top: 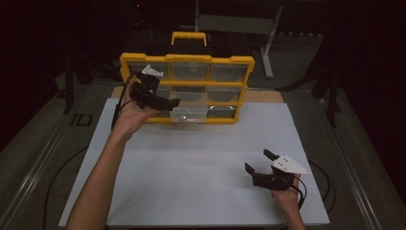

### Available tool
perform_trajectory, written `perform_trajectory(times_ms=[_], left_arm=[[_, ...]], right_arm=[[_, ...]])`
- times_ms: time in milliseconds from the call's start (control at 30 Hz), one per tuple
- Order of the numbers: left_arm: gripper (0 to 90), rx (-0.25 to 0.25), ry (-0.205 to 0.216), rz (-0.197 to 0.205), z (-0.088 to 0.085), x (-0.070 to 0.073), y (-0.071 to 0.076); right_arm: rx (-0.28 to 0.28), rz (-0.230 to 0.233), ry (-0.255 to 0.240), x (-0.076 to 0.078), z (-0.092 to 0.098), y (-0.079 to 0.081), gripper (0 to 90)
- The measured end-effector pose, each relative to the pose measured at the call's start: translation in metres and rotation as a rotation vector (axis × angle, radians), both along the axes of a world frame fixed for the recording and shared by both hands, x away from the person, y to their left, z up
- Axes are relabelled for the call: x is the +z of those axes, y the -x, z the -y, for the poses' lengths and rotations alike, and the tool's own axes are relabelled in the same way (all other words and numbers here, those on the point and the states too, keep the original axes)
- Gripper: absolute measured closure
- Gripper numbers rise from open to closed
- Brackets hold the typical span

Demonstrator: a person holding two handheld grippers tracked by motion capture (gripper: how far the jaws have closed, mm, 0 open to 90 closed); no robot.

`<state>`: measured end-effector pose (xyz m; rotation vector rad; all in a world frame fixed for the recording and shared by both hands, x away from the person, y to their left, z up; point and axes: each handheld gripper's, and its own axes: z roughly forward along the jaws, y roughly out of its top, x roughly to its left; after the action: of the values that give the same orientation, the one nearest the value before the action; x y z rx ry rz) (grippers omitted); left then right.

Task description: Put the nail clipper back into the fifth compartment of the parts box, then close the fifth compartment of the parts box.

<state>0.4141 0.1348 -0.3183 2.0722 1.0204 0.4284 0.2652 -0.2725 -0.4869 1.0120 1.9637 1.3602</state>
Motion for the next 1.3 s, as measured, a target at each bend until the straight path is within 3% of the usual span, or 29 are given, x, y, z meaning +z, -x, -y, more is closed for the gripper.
perform_trajectory(times_ms=[167,367,533,800,1033,1100,1300], left_arm=[[5.4,-0.054,-0.013,-0.002,0.0,0.002,0.006],[5.5,-0.085,-0.062,0.0,0.006,-0.001,0.012],[4.0,-0.106,-0.053,-0.006,0.008,0.0,0.014],[3.7,-0.138,-0.075,-0.013,0.012,-0.002,0.02],[7.7,-0.128,-0.081,-0.035,0.015,-0.007,0.022],[13.0,-0.12,-0.074,-0.038,0.014,-0.008,0.023],[24.5,-0.101,-0.076,-0.011,0.01,-0.01,0.029]], right_arm=[[-0.001,0.0,0.001,0.0,0.0,0.0,11.1],[-0.005,-0.003,0.0,0.0,0.0,0.0,11.1],[-0.007,-0.004,0.001,0.0,0.0,0.0,11.1],[-0.011,-0.006,0.002,0.0,0.001,0.0,11.1],[-0.008,-0.002,0.006,0.0,0.001,0.001,11.1],[-0.014,-0.006,0.002,0.0,0.001,0.001,11.1],[-0.009,-0.004,0.007,0.0,0.0,0.001,11.1]])
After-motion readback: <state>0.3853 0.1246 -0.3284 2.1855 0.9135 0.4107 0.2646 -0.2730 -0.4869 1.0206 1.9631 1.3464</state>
